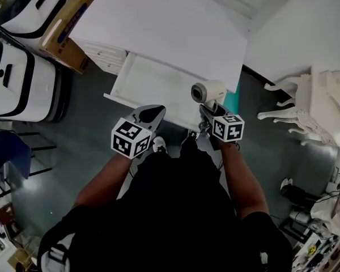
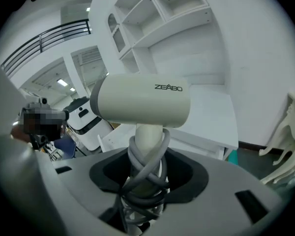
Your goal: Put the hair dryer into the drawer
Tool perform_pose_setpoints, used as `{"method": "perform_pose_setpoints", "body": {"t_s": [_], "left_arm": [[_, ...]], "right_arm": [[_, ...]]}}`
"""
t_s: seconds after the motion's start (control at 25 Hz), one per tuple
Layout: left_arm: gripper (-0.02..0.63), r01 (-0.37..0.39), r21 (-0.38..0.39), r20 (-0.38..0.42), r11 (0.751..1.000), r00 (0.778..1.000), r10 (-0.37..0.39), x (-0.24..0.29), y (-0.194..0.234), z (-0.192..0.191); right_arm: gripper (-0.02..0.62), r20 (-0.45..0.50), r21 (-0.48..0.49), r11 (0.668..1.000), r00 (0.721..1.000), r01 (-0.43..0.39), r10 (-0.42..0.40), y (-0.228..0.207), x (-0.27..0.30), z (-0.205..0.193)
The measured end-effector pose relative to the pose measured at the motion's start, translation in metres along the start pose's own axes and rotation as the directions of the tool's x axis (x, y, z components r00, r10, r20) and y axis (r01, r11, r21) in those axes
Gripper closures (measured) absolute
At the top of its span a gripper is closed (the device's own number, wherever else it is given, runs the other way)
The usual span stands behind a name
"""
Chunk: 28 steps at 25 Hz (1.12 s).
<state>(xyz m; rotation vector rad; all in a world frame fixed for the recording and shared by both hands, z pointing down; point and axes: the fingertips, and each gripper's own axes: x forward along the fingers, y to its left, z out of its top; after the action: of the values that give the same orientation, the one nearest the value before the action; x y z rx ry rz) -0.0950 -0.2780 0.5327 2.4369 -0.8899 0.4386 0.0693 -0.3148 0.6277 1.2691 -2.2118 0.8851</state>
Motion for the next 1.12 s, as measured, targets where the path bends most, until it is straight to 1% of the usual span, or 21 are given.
{"method": "perform_pose_setpoints", "body": {"t_s": [0.16, 0.28, 0.36, 0.52, 0.64, 0.72, 0.84, 1.0, 1.12], "left_arm": [[0.595, -0.044, -0.025, -0.013, 0.999, 0.999, 0.044, 0.004, 0.008, -0.004], [0.595, -0.083, -0.043, -0.022, 0.996, 0.996, 0.082, 0.003, 0.016, -0.005], [0.595, -0.109, -0.06, -0.024, 0.992, 0.994, 0.107, 0.004, 0.022, -0.004], [0.595, -0.153, -0.088, -0.029, 0.984, 0.988, 0.151, 0.002, 0.029, -0.005], [0.595, -0.182, -0.114, -0.04, 0.977, 0.983, 0.178, 0.001, 0.038, -0.01], [0.595, -0.198, -0.131, -0.049, 0.971, 0.98, 0.193, 0.0, 0.043, -0.013], [0.595, -0.215, -0.147, -0.061, 0.965, 0.976, 0.208, 0.001, 0.048, -0.018], [0.595, -0.233, -0.164, -0.074, 0.958, 0.972, 0.224, 0.001, 0.052, -0.022], [0.595, -0.244, -0.17, -0.081, 0.955, 0.969, 0.233, -0.001, 0.054, -0.024]], "right_arm": [[0.382, -0.085, -0.115, 0.993, 0.996, 0.0, -0.01, -0.008, 0.041, -0.008], [0.382, -0.155, -0.212, 0.977, 0.988, -0.032, -0.001, -0.008, 0.076, -0.014], [0.381, -0.206, -0.265, 0.963, 0.978, -0.053, -0.003, -0.01, 0.099, -0.02], [0.382, -0.3, -0.342, 0.935, 0.954, -0.093, -0.014, -0.013, 0.133, -0.038], [0.381, -0.357, -0.403, 0.906, 0.934, -0.131, -0.023, -0.015, 0.156, -0.051], [0.38, -0.397, -0.431, 0.888, 0.917, -0.159, -0.029, -0.015, 0.166, -0.059], [0.382, -0.44, -0.459, 0.87, 0.897, -0.179, -0.047, -0.019, 0.179, -0.068], [0.38, -0.477, -0.475, 0.861, 0.876, -0.184, -0.076, -0.03, 0.193, -0.081], [0.38, -0.49, -0.484, 0.857, 0.866, -0.175, -0.1, -0.036, 0.202, -0.087]]}}
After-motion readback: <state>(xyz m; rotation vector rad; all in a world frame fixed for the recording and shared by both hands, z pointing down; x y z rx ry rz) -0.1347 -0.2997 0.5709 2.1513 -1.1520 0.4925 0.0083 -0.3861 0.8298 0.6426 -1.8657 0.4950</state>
